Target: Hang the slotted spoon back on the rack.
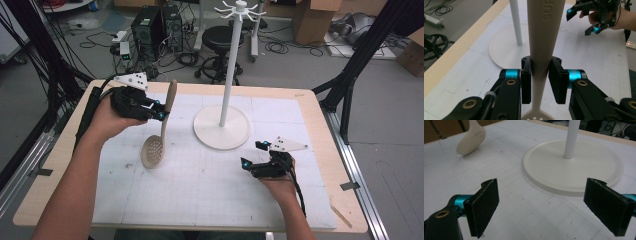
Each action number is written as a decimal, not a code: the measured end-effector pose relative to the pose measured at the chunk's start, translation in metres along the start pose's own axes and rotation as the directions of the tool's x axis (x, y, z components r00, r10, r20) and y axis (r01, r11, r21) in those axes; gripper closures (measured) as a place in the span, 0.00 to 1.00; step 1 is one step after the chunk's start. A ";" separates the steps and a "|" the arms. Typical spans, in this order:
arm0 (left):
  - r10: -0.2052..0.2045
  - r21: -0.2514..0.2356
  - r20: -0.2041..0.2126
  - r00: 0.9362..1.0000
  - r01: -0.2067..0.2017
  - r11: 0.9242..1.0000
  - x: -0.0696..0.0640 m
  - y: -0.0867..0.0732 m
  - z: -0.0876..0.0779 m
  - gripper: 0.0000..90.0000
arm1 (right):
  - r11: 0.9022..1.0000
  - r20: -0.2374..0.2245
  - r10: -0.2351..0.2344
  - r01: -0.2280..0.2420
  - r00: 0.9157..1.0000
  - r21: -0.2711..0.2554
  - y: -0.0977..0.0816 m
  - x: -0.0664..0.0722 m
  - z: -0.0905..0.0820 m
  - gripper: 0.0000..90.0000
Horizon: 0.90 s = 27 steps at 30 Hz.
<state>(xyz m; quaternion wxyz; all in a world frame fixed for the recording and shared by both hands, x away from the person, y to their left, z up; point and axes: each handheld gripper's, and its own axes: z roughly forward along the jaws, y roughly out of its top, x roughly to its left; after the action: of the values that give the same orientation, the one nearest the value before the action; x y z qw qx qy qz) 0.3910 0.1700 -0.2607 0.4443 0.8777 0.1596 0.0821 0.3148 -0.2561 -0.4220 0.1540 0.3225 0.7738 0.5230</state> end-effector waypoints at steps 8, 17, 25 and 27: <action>0.005 -0.028 0.019 1.000 -0.004 1.000 0.005 0.022 -0.002 0.81 | 1.000 0.002 -0.004 0.004 1.000 -0.004 0.000 0.000 0.000 0.13; 0.031 -0.046 0.042 0.999 -0.029 0.999 0.011 0.048 -0.007 0.81 | 1.000 0.001 -0.003 0.003 1.000 -0.005 0.000 0.000 0.000 0.13; 0.055 -0.065 0.069 0.996 -0.051 0.997 0.015 0.077 -0.010 0.81 | 1.000 0.000 -0.002 0.002 1.000 -0.008 0.000 -0.001 0.000 0.13; 0.055 -0.073 0.078 0.995 -0.050 0.996 0.018 0.083 -0.010 0.81 | 1.000 -0.001 -0.001 0.001 1.000 -0.007 0.000 -0.001 0.000 0.13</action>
<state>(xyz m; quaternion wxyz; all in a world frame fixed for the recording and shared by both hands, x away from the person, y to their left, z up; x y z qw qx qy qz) 0.4219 0.1384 -0.1878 0.4787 0.8679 0.1158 0.0643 0.3154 -0.2566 -0.4219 0.1551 0.3213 0.7722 0.5257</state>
